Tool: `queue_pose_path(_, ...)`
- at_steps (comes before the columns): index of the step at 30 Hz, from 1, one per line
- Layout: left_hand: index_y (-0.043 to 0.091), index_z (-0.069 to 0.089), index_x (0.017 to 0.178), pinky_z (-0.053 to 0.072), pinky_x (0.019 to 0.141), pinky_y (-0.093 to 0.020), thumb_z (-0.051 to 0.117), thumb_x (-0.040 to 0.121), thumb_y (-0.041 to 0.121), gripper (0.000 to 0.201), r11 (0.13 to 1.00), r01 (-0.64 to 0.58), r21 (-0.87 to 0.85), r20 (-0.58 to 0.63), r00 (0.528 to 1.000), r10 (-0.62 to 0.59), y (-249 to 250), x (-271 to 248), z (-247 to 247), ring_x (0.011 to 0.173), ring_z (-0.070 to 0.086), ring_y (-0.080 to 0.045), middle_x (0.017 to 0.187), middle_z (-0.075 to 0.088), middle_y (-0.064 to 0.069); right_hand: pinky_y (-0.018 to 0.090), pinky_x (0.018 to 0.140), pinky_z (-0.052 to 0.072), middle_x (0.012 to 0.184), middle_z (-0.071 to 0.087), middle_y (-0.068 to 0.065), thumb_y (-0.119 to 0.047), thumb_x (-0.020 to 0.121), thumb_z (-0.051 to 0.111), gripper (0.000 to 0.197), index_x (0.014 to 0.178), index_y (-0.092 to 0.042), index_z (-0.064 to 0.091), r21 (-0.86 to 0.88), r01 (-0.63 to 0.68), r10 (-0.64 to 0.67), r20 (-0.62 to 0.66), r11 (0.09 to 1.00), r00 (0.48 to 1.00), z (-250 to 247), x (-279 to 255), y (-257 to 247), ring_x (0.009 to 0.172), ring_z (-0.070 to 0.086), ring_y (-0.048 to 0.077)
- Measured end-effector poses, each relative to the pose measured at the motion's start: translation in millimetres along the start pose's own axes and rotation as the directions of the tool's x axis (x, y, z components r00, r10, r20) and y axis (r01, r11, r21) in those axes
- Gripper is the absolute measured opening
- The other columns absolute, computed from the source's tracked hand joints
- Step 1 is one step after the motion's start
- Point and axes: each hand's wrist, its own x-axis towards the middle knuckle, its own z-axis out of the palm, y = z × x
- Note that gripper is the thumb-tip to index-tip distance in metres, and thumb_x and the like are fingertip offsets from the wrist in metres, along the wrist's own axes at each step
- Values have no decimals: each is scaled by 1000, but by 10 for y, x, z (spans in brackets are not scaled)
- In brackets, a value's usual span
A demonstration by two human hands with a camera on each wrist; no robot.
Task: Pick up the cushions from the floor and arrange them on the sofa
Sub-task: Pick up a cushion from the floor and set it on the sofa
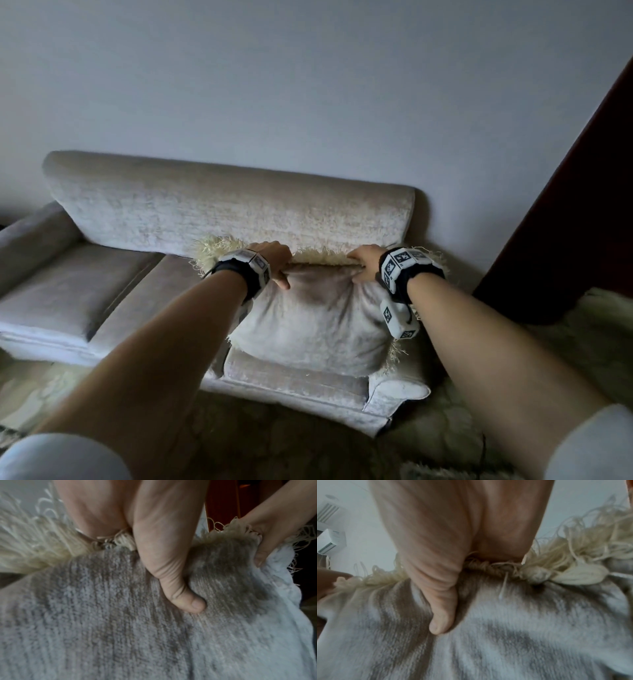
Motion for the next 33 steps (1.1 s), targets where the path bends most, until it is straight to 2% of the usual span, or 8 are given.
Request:
queue_pose_path(6,13,62,98,41,72,-33,77,70,53,52,999,-21,37,2,1000,21,-181,677,-43,100,65,-29,103,67,-7,37,90,49,112,63,13,-20,88,62,32,117,-8,58,29,-5,4,44,1000,999,-68,612,193,107,60,30)
queue_pose_path(8,12,62,99,41,73,-33,77,70,53,52,999,-20,38,11,1000,19,-215,940,-46,101,65,-30,104,67,-7,36,91,49,114,63,9,-21,88,61,37,124,-14,57,33,0,-3,69,999,998,-86,890,323,110,59,30)
queue_pose_path(10,12,62,100,40,74,-33,77,70,53,53,999,-11,47,20,1000,10,-246,1207,-27,101,65,-30,104,67,-8,32,89,47,110,63,2,-20,89,61,29,118,-25,59,23,17,-19,80,1000,997,-97,1181,453,112,58,29)
queue_pose_path(14,11,62,101,40,74,-34,76,71,53,54,999,25,47,70,997,-28,-310,1716,-13,100,65,-30,105,67,-8,33,89,46,114,62,7,-19,87,63,26,113,-25,62,20,33,-35,104,999,994,-150,1727,666,117,57,30)
queue_pose_path(20,12,61,94,44,75,-35,75,70,56,53,998,20,65,85,996,-26,-396,2328,-45,97,66,-29,100,68,-7,33,77,43,91,59,-2,-19,85,63,12,82,-27,55,24,43,-46,122,999,991,-232,2284,923,83,58,22)
queue_pose_path(23,13,60,93,41,84,-36,72,73,57,50,996,7,92,94,995,-16,-421,2587,-51,96,65,-27,99,68,-5,34,67,42,64,43,-8,-15,84,58,36,59,-28,35,42,12,-16,98,999,995,-218,2523,1043,60,44,15)
queue_pose_path(29,13,60,98,38,90,-39,68,76,57,49,990,-21,141,121,993,4,-444,3042,-56,98,65,-27,101,68,-3,33,63,46,67,50,-2,-7,83,47,28,60,-21,38,19,-56,55,78,998,995,-238,2838,1170,68,52,24)
queue_pose_path(33,13,59,95,41,87,-38,69,75,56,48,990,-47,131,126,992,31,-495,3323,-61,98,65,-28,100,68,-4,40,74,54,70,52,-3,-9,81,46,26,60,-23,39,35,-88,83,135,995,987,-178,3144,1324,74,60,28)
